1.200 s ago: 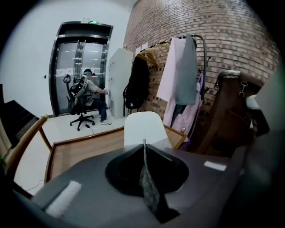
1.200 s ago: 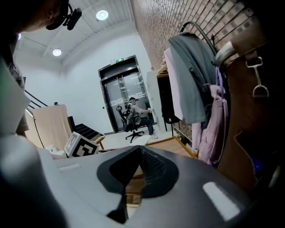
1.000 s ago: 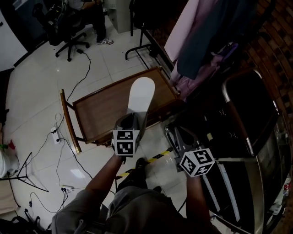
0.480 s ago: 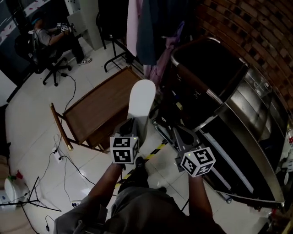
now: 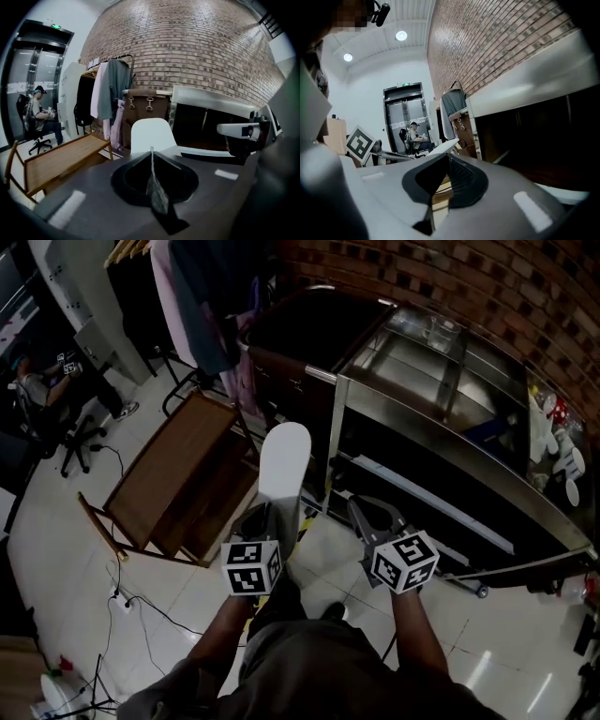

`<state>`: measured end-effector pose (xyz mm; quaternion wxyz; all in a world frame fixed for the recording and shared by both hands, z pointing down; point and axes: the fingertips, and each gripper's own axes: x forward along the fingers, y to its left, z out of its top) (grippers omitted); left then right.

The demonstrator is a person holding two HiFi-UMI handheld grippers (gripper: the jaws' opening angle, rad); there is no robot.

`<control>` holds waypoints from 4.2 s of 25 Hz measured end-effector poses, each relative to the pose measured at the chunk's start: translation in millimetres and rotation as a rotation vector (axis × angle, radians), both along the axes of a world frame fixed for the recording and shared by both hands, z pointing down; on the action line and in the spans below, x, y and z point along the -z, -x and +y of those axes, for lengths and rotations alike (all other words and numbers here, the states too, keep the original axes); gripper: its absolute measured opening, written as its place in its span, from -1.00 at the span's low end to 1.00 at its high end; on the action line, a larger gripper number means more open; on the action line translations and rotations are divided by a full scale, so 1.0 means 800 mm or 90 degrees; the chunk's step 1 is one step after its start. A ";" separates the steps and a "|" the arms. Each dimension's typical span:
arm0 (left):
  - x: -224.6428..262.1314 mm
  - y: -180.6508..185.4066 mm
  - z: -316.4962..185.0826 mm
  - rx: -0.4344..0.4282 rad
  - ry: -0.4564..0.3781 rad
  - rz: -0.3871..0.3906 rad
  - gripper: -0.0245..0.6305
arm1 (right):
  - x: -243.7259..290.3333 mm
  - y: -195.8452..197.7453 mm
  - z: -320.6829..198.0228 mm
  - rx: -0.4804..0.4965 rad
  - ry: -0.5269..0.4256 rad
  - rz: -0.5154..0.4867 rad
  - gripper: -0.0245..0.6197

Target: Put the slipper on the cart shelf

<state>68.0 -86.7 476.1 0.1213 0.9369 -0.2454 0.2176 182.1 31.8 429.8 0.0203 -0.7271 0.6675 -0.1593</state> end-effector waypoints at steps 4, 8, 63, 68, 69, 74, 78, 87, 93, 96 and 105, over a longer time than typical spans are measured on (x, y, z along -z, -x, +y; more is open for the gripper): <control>-0.013 -0.031 0.067 -0.066 0.007 -0.010 -0.88 | -0.005 -0.015 0.063 -0.046 0.001 -0.005 -0.92; -0.022 -0.072 0.121 -0.126 0.009 -0.017 -0.88 | -0.008 -0.032 0.124 -0.095 0.002 -0.009 -0.92; -0.015 -0.371 0.220 -0.432 0.008 0.096 -0.52 | 0.006 -0.177 0.258 -0.383 0.017 0.018 -0.92; 0.023 -0.315 0.251 -0.447 -0.008 0.114 -0.76 | 0.014 -0.151 0.271 -0.364 0.003 0.036 -0.92; 0.032 -0.305 0.258 -0.452 -0.013 0.120 -0.85 | 0.017 -0.145 0.274 -0.361 -0.001 0.040 -0.92; 0.076 -0.268 0.283 -0.465 -0.030 0.155 -0.90 | 0.034 -0.119 0.280 -0.334 -0.035 0.051 -0.92; 0.094 -0.243 0.298 -0.477 -0.037 0.169 -0.90 | 0.047 -0.100 0.283 -0.324 -0.055 0.063 -0.92; 0.114 -0.206 0.316 -0.485 -0.047 0.181 -0.90 | 0.074 -0.073 0.287 -0.296 -0.080 0.090 -0.92; 0.113 -0.201 0.324 -0.481 -0.047 0.180 -0.90 | 0.076 -0.063 0.289 -0.283 -0.076 0.097 -0.92; 0.111 -0.201 0.327 -0.480 -0.047 0.176 -0.90 | 0.080 -0.062 0.291 -0.282 -0.077 0.101 -0.92; 0.111 -0.204 0.329 -0.475 -0.048 0.174 -0.90 | 0.083 -0.063 0.293 -0.278 -0.080 0.104 -0.92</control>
